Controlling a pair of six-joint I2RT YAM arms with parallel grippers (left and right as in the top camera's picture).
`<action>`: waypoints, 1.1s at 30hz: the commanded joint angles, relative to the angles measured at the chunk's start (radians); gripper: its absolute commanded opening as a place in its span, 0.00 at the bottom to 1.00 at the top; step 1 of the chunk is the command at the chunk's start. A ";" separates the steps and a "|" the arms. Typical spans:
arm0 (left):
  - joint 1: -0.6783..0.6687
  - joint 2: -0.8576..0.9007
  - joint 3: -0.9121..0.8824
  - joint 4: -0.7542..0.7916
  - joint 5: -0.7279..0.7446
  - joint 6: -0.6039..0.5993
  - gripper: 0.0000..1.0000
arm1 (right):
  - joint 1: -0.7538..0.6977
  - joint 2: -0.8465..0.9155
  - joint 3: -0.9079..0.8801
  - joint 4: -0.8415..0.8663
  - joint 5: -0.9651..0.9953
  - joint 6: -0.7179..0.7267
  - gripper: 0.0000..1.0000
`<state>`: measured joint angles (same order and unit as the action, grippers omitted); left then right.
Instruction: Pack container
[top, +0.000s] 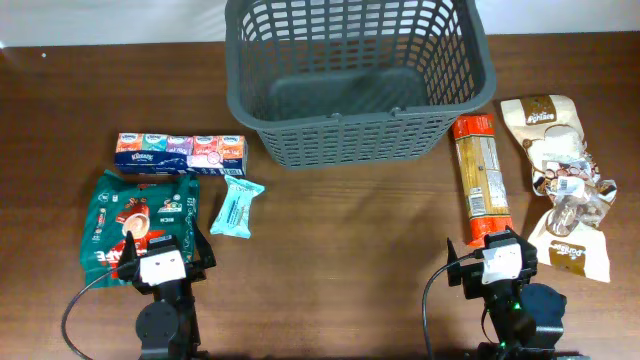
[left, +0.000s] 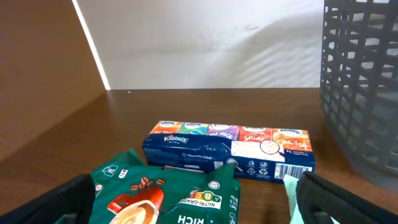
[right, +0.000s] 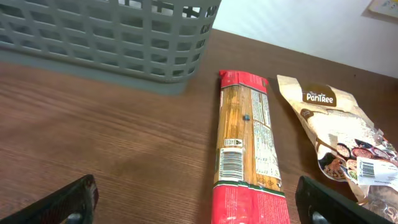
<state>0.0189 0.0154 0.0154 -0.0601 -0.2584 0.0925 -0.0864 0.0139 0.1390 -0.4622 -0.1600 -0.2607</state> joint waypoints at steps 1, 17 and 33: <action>-0.005 -0.008 -0.006 -0.001 0.026 -0.002 0.99 | -0.008 -0.011 -0.008 0.003 -0.012 0.014 0.99; -0.005 0.140 0.121 -0.229 0.131 -0.186 0.99 | -0.008 -0.011 -0.007 0.005 0.014 -0.023 0.99; 0.086 0.975 1.038 -0.528 0.147 -0.069 0.99 | -0.008 0.028 0.151 0.030 -0.161 0.244 0.99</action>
<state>0.0719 0.8894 0.9203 -0.5564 -0.1375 -0.0212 -0.0875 0.0238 0.1928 -0.4408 -0.2764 -0.1017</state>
